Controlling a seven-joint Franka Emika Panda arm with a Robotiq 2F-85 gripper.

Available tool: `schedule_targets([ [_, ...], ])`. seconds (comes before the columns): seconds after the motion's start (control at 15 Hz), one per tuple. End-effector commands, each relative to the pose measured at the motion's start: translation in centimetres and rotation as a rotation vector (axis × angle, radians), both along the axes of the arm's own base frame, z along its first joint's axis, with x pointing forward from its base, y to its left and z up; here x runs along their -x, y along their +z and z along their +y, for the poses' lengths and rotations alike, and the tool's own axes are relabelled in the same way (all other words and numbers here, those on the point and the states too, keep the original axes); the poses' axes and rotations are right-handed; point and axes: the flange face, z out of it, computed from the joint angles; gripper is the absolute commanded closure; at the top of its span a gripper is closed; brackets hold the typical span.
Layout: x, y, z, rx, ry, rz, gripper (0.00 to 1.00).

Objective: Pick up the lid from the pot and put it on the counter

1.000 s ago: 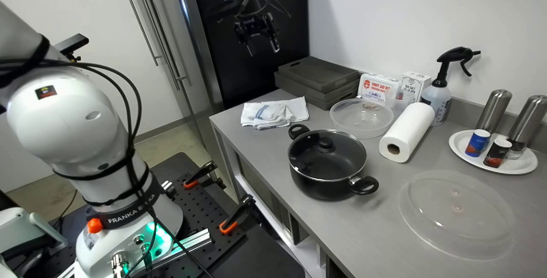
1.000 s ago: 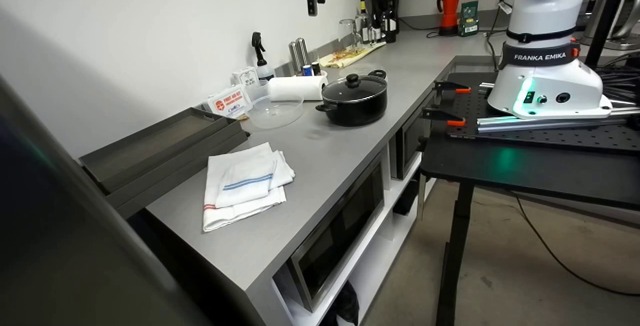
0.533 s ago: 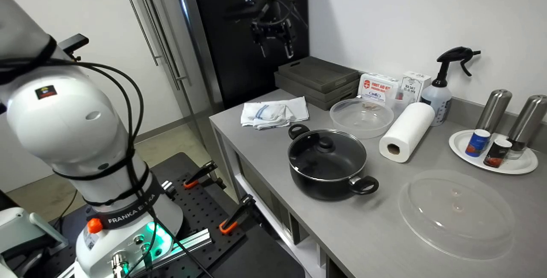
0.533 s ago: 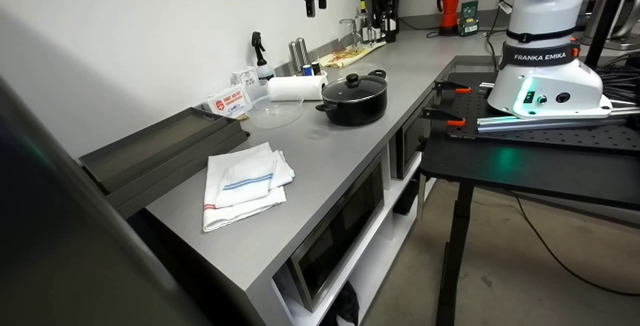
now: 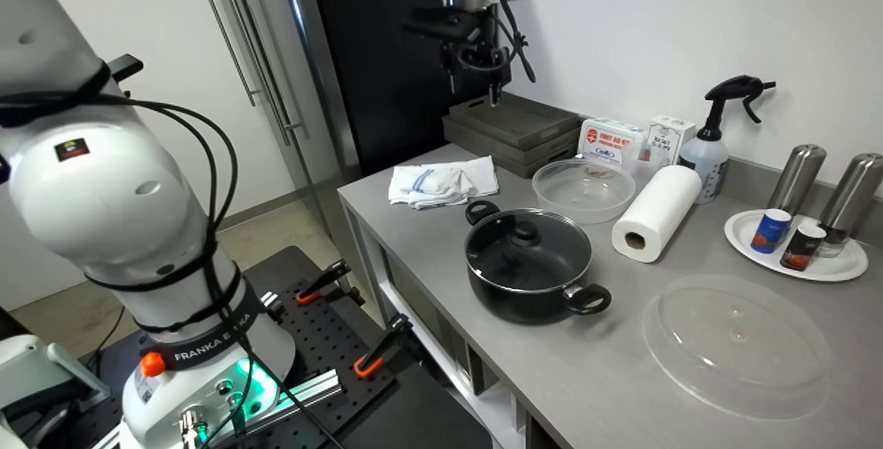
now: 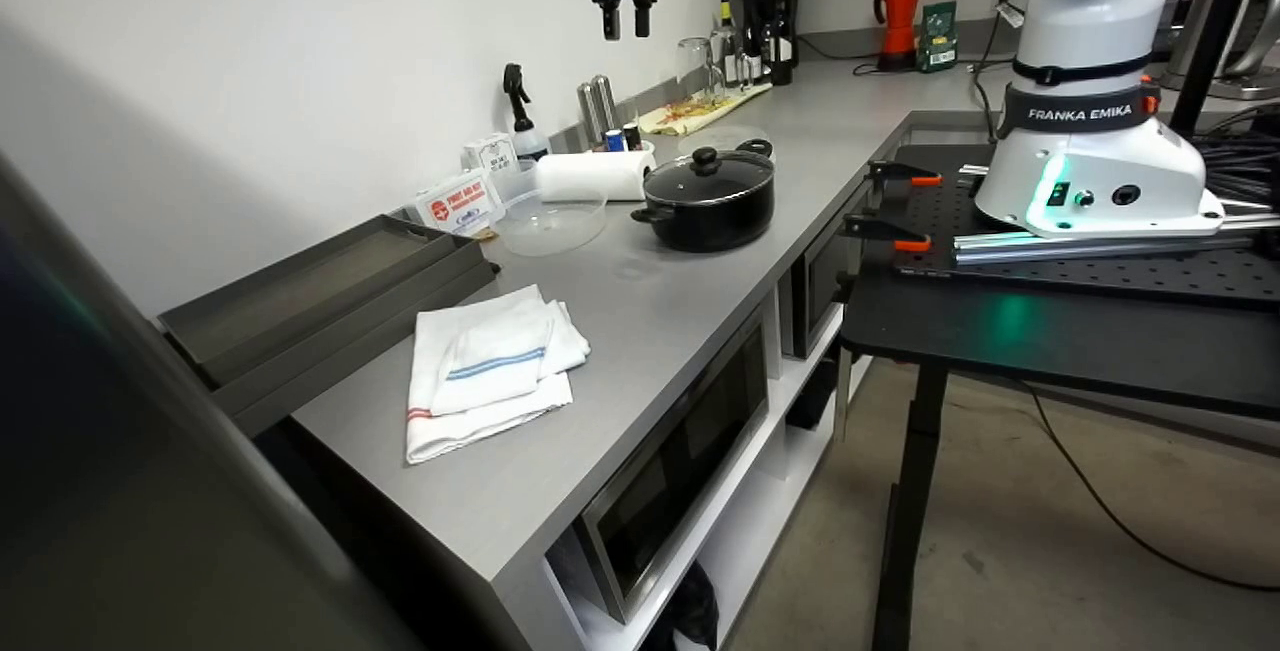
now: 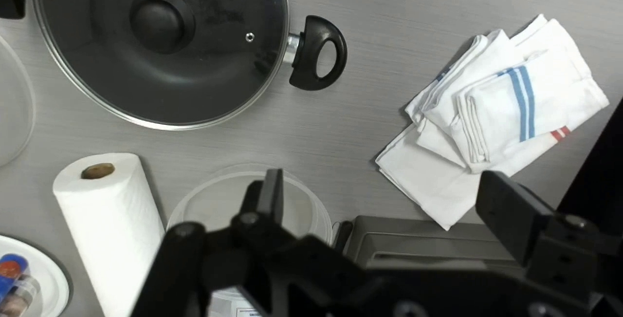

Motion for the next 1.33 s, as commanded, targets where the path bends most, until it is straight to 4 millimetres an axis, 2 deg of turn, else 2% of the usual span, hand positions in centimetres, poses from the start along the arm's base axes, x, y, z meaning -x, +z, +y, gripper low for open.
schedule_targets([
  [0.0, -2.2, -1.1, -2.2, -0.059, -0.032, 0.04, 0.0],
  [0.6, -4.8, -4.3, -8.0, -0.101, -0.17, 0.091, 0.0],
  [1.0, -5.4, -5.3, -12.1, -0.163, -0.27, 0.119, 0.0],
  [1.27, -5.4, -6.0, -14.2, -0.196, -0.323, 0.129, 0.0],
])
